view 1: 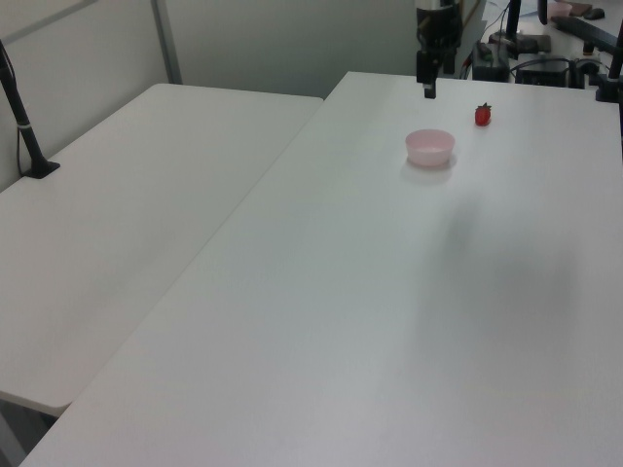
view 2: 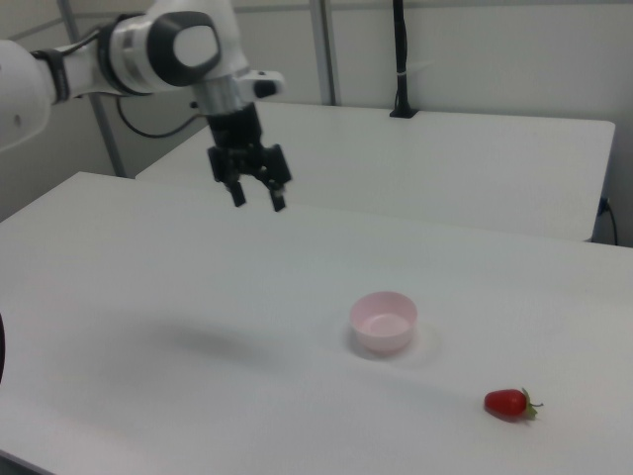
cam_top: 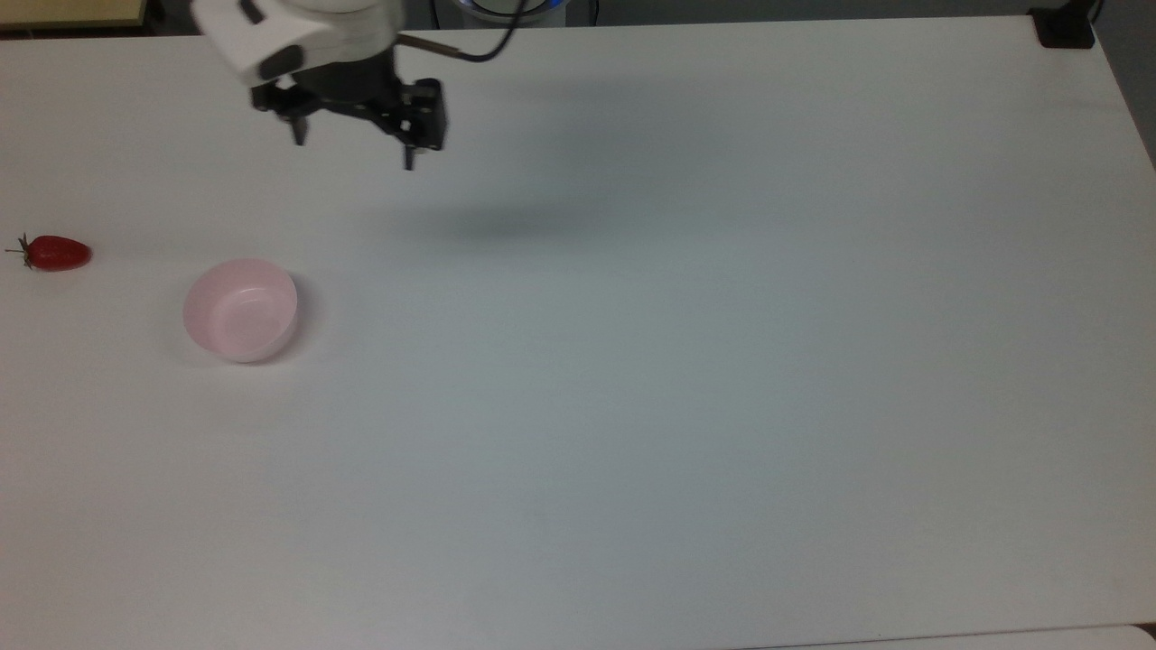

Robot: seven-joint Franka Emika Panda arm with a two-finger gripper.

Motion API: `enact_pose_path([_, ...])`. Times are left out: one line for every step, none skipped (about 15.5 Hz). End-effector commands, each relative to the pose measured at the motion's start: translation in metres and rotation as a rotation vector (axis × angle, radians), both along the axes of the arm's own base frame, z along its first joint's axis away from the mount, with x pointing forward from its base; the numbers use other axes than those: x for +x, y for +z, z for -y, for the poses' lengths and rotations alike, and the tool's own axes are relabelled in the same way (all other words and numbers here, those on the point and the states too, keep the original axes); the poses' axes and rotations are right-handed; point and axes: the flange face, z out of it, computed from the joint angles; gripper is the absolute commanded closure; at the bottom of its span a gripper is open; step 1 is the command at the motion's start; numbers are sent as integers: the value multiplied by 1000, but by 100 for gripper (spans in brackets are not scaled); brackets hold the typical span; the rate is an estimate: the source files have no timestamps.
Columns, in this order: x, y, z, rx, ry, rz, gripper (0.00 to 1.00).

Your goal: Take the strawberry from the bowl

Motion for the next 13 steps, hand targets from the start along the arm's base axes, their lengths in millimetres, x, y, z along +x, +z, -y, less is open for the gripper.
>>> enact_pose_path([-13, 6, -38, -1, -74, 18, 0])
enact_pose_path([-14, 8, -41, 13, -97, 24, 0])
enact_pose_path([-17, 8, -42, 24, -101, 21, 0])
enact_pose_path([-21, 8, -44, 28, -98, 17, 0])
enact_pose_path([-26, 12, -46, 33, -95, 23, 0])
enact_pose_path([-32, 18, -43, 38, -99, 30, 0])
enact_pose_path([-37, 26, -43, 49, -99, 42, 0])
enact_pose_path([-41, 28, -36, 59, -103, 43, 0])
enact_pose_path([-43, 32, -33, 65, -105, 50, 0])
enact_pose_path([-43, 32, -32, 70, -104, 50, 0])
enact_pose_path([-44, 32, -29, 71, -107, 48, 0])
enact_pose_path([-44, 33, -29, 71, -107, 50, 0])
enact_pose_path([-44, 34, -29, 69, -107, 50, 0])
